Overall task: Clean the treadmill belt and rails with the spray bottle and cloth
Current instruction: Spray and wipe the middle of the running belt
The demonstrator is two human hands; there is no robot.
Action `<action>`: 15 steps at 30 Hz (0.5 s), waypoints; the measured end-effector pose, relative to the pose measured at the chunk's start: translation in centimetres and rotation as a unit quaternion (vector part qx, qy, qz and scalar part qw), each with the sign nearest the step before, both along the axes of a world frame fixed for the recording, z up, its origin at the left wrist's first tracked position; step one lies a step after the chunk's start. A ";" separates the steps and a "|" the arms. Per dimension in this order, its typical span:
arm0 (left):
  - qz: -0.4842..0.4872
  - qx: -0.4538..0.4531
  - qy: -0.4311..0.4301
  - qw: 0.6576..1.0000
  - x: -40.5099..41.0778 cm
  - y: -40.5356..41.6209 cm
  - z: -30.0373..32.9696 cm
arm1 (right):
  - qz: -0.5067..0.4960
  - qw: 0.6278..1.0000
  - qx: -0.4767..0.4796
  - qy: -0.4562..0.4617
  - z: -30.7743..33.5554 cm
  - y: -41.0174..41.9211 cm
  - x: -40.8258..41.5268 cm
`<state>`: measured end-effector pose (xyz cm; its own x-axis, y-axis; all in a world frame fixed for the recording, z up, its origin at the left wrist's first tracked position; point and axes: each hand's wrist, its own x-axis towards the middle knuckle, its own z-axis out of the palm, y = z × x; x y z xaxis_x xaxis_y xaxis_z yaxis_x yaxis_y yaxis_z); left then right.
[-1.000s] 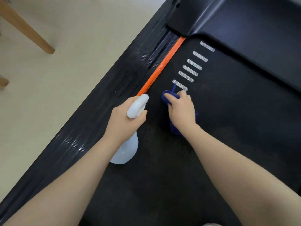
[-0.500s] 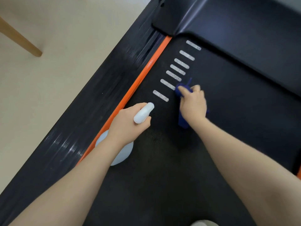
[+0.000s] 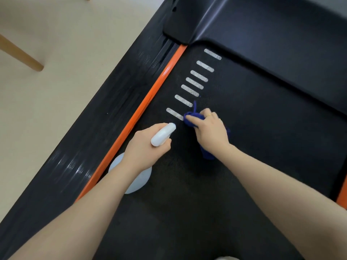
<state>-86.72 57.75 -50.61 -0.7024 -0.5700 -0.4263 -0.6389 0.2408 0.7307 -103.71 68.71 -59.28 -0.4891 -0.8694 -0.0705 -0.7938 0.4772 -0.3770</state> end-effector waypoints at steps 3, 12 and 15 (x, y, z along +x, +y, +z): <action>-0.003 -0.005 0.012 1.000 0.1 0.2 0.1 | -0.012 0.999 0.001 0.033 -0.1 -1.0 -2.8; -0.021 0.022 0.012 0.999 -0.2 0.4 0.4 | 0.048 0.998 -0.016 -0.032 0.5 3.6 3.3; -0.032 0.035 0.012 0.999 -0.2 1.2 0.3 | 0.210 0.976 0.027 -0.061 0.5 7.0 6.9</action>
